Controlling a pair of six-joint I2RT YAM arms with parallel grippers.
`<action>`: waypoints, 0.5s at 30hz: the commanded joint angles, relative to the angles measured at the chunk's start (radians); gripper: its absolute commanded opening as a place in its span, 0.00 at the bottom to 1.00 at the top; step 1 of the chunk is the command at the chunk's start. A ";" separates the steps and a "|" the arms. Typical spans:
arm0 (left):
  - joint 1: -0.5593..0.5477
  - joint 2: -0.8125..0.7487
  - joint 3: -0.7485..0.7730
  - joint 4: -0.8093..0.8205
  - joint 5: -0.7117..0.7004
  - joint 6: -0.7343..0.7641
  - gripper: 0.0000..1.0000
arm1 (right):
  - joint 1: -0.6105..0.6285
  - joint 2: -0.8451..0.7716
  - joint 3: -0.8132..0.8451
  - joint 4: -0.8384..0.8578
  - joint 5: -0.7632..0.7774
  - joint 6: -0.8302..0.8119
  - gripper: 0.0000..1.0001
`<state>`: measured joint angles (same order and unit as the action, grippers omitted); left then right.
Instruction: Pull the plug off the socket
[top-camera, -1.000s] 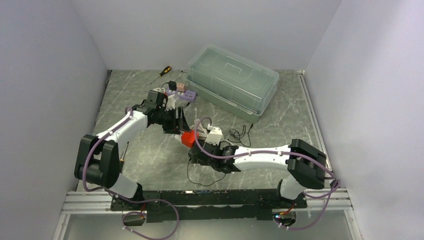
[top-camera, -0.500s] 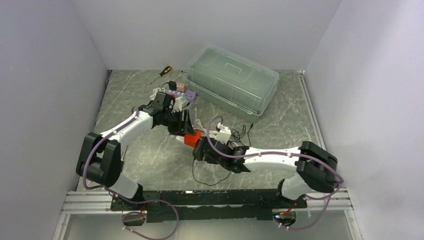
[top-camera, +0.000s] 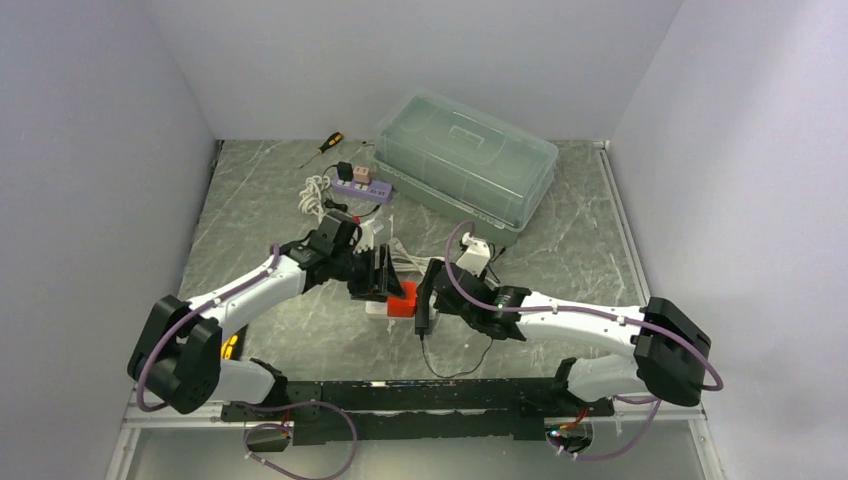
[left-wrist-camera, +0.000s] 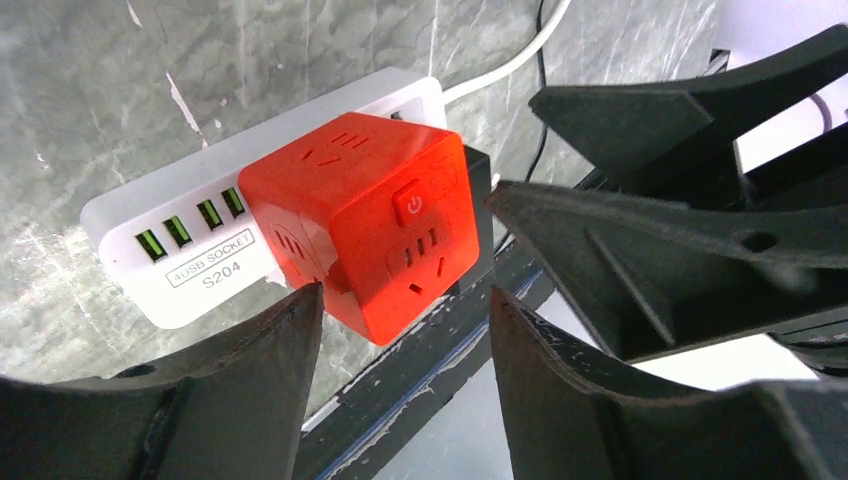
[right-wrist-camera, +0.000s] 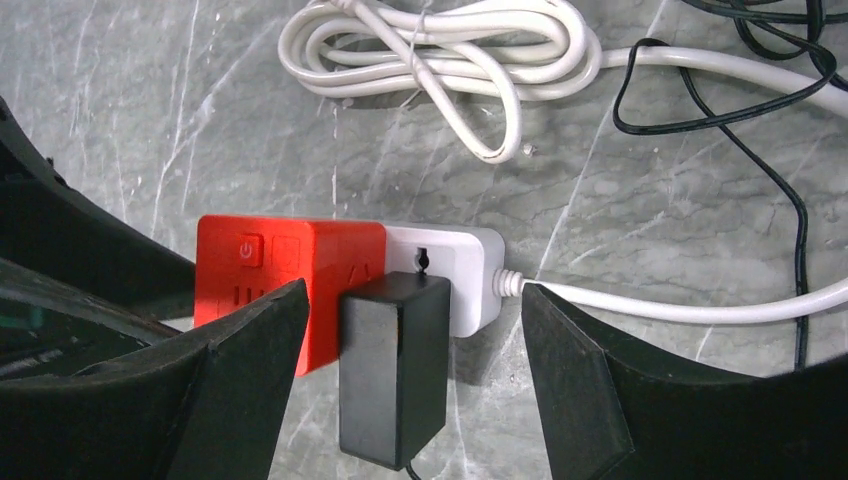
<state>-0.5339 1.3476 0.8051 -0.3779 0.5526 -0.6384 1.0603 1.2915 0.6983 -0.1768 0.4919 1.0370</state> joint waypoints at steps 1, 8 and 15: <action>-0.002 -0.058 0.082 -0.043 -0.074 0.027 0.68 | 0.048 -0.023 0.043 -0.041 0.042 -0.081 0.82; 0.010 -0.002 0.205 -0.183 -0.135 0.157 0.70 | 0.193 0.007 0.090 -0.164 0.159 -0.022 0.73; 0.011 0.065 0.197 -0.181 -0.072 0.204 0.61 | 0.245 0.023 0.092 -0.165 0.180 -0.018 0.69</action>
<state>-0.5243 1.3891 0.9981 -0.5369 0.4416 -0.4862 1.2869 1.2976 0.7551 -0.3199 0.6098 1.0054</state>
